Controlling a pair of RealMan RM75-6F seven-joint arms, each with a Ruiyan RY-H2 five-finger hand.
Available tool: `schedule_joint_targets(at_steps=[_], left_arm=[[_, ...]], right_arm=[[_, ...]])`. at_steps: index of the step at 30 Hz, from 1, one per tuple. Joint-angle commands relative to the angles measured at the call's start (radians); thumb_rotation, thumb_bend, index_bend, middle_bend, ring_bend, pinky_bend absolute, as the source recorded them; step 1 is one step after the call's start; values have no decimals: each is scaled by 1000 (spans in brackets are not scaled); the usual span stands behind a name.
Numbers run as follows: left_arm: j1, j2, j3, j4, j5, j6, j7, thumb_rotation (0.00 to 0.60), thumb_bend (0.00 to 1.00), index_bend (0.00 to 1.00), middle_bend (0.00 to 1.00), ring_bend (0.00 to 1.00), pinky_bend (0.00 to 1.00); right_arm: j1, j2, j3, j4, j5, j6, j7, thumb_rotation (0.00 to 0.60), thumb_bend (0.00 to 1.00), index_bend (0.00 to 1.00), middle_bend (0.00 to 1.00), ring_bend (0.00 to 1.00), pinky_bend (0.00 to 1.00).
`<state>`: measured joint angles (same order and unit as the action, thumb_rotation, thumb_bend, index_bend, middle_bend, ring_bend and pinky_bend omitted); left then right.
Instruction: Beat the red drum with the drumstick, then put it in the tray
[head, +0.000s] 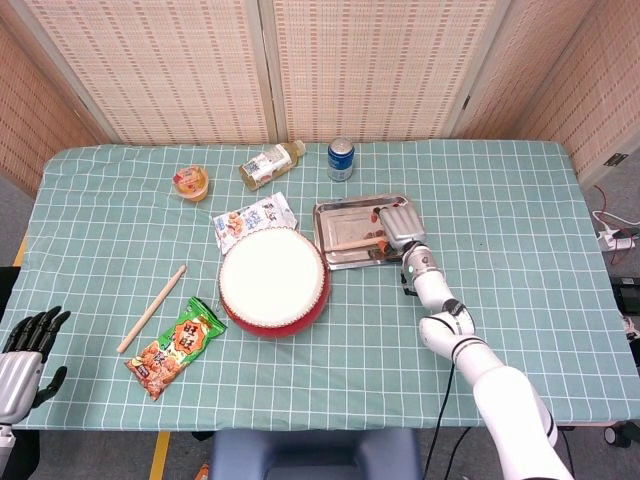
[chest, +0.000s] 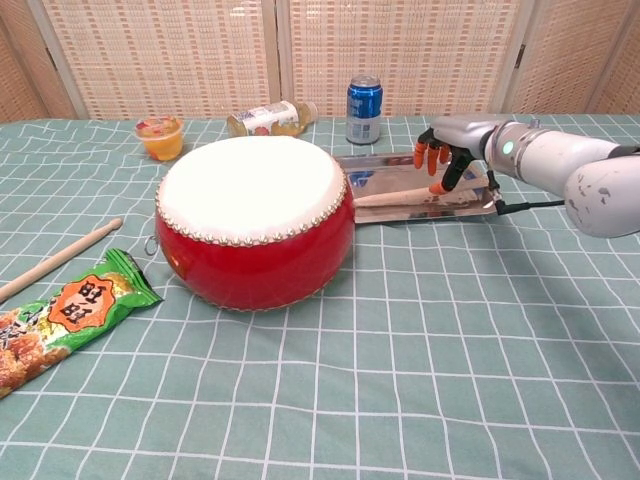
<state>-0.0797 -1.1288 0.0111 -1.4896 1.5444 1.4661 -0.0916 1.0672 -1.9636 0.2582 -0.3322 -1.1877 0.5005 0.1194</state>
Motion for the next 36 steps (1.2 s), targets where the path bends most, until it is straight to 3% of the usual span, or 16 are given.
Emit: schedule_joint_targets(at_steps=[1,4,7,12,16,18,19,21,24,28,36], left_arm=[[-1,0,0,0,1,0,0,600,365,11,0,0,12],[-1,1,-1,1,4,3,-3,600,365,11,0,0,12],[-2,0,-2,5,6,4,-9,600,364,11,0,0,12],[-8,-1,-6,11,12,5,-17,600,366,12,0,0,12],[-9,-2,-7,12,14,7,-19,600,365,12,0,0,12],[-17,-5,-12,9,20,7,-17,600,365,12,0,0,12],[-19,-6,-14,7,21,8,-15,600,365,12,0,0,12],[-24,-7,-17,2,25,9,-7,600,365,12,0,0,11],[-32,-5,-21,-9,31,9,5,600,365,11,0,0,11],[-36,-1,-27,-24,30,11,20,600,365,12,0,0,11],[-41,-1,-32,-49,30,17,52,600,367,12,0,0,11]], right_arm=[[-10,17,-5,-11,-18,20,21,600,305,303,333,223,376],[-34,52,-13,-60,-43,73,50,600,304,296,324,211,360],[-91,115,-36,-163,-92,213,71,600,304,304,324,211,360],[-245,292,-62,-455,-141,497,-18,600,304,368,323,225,360],[-292,359,-63,-573,-132,548,-72,600,304,383,323,237,360],[-445,518,-89,-830,-117,712,-178,600,305,382,323,239,360],[-482,566,-100,-917,-110,744,-217,600,304,378,323,239,360],[-550,648,-122,-1063,-94,797,-272,600,304,365,323,236,360],[-631,727,-156,-1189,-99,858,-276,600,304,333,323,216,360],[-721,799,-205,-1286,-146,933,-236,600,304,264,303,159,327],[-862,841,-280,-1360,-246,1054,-157,600,304,109,152,15,126]])
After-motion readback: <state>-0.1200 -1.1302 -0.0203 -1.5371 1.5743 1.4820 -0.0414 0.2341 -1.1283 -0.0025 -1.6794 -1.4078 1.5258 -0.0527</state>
